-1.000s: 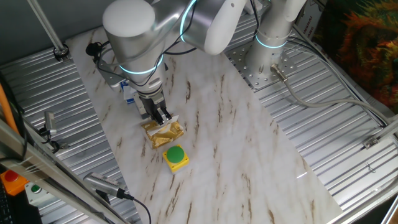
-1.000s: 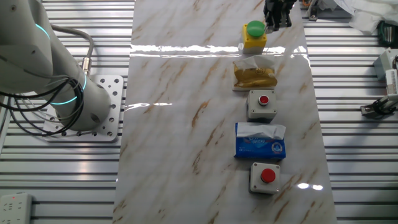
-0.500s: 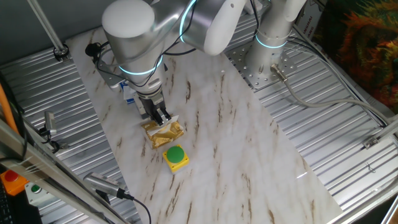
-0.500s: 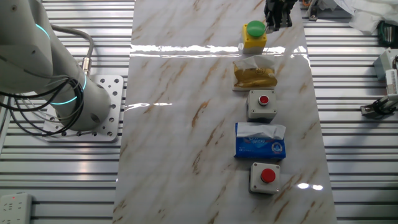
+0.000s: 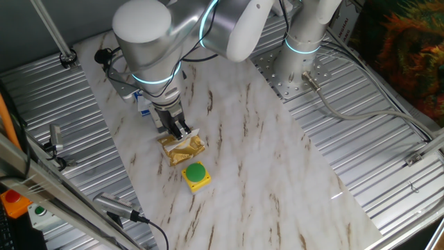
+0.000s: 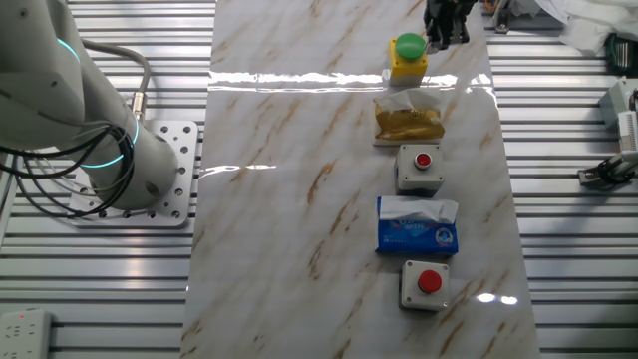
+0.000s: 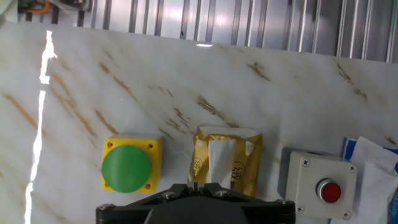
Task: Press three buttons from left to right in sequence
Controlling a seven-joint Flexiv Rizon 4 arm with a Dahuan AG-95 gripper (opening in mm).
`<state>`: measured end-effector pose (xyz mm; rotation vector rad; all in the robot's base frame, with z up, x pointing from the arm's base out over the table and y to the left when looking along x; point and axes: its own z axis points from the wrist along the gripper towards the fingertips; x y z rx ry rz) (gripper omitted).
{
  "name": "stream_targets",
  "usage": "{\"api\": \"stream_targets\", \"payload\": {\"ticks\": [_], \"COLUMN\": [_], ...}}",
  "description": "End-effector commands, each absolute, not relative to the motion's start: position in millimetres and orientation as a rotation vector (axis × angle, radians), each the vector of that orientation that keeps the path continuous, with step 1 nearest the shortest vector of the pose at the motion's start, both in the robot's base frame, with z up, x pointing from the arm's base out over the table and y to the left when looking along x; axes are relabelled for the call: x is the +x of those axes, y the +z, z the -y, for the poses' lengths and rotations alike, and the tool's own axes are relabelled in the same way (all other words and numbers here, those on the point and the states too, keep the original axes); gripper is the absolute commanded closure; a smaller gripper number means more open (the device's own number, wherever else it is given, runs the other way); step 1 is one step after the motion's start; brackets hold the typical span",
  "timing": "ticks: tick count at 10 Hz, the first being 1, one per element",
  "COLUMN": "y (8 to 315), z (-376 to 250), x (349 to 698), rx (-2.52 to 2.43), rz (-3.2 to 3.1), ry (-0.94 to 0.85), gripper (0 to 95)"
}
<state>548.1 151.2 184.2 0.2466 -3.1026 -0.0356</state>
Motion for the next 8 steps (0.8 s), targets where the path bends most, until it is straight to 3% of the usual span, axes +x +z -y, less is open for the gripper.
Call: {"api": "stream_targets", "payload": {"ticks": [1, 5, 8], "y": [185, 185, 178], "z": [-151, -151, -141], "x": [547, 547, 532], "rx": [0.135, -0.250, -0.184], "rz": [3.104, 3.117, 3.157], "ry": [-0.124, 0.076, 0.080], "gripper": [95.0, 95.0, 95.0]}}
